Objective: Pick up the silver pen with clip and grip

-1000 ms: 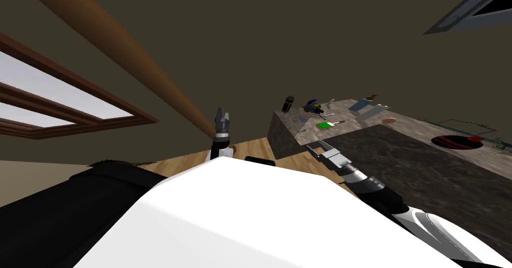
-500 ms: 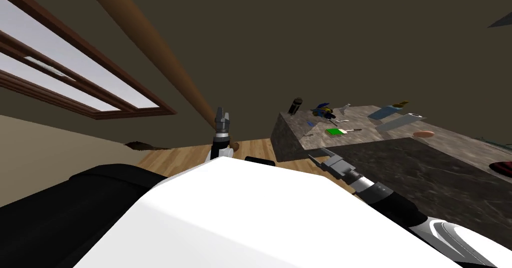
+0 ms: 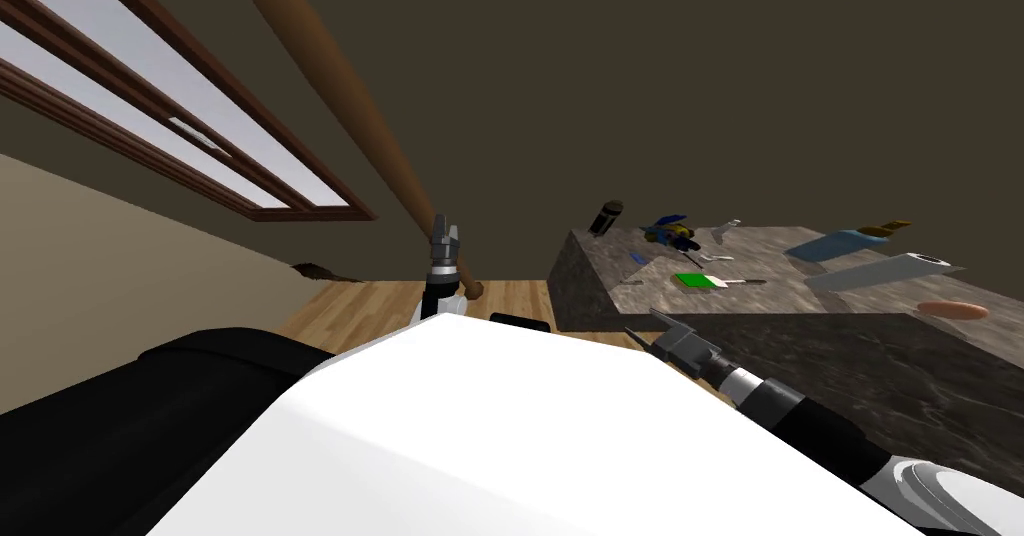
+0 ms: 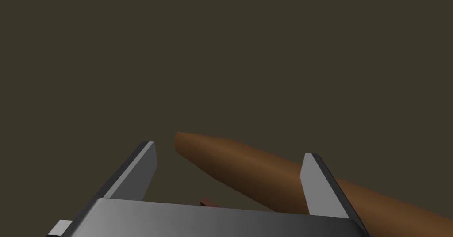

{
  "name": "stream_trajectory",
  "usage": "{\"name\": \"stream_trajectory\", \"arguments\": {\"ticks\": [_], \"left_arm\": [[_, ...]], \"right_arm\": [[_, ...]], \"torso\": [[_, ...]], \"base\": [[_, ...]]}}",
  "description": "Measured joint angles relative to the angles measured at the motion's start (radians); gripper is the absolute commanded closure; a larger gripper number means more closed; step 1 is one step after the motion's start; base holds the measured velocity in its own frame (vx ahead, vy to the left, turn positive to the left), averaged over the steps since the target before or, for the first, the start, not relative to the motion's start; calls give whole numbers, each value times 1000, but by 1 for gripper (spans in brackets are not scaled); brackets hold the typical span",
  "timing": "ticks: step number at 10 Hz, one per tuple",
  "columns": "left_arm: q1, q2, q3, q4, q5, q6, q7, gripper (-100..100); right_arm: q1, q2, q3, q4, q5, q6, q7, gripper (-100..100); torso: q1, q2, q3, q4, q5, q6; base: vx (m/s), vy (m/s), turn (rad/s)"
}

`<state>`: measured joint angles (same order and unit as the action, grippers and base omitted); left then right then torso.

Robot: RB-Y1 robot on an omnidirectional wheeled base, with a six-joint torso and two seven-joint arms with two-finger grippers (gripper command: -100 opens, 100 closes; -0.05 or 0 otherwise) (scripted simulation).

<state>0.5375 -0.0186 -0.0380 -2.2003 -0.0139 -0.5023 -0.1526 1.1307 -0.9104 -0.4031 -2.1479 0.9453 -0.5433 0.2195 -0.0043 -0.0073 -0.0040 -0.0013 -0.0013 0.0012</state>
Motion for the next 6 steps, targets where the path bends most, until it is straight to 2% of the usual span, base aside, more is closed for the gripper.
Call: {"name": "stream_trajectory", "arguments": {"ticks": [1,2,4,5,6], "left_arm": [[0,0,0,0,0,0,0,0],[0,0,0,0,0,0,0,0],[0,0,0,0,0,0,0,0],[0,0,0,0,0,0,0,0],[0,0,0,0,0,0,0,0]], "right_arm": [[14,-19,-1,27,26,-6,9,-100],[29,-33,-2,26,48,-2,9,-100],[88,-85,-11,44,114,11,7,-100],[105,-119,-10,78,148,11,10,-100],[130,-126,-26,92,166,-1,19,-100]], "torso": [[0,-1,0,0,0,-1],[0,-1,-1,0,0,0],[-1,-4,-2,-1,0,-1],[-2,-7,-4,-2,-1,-1],[-1,-6,-4,-1,0,0]], "base": [[45,-30,125],[67,-30,239],[119,-43,419],[111,-41,129],[93,-41,173]]}}
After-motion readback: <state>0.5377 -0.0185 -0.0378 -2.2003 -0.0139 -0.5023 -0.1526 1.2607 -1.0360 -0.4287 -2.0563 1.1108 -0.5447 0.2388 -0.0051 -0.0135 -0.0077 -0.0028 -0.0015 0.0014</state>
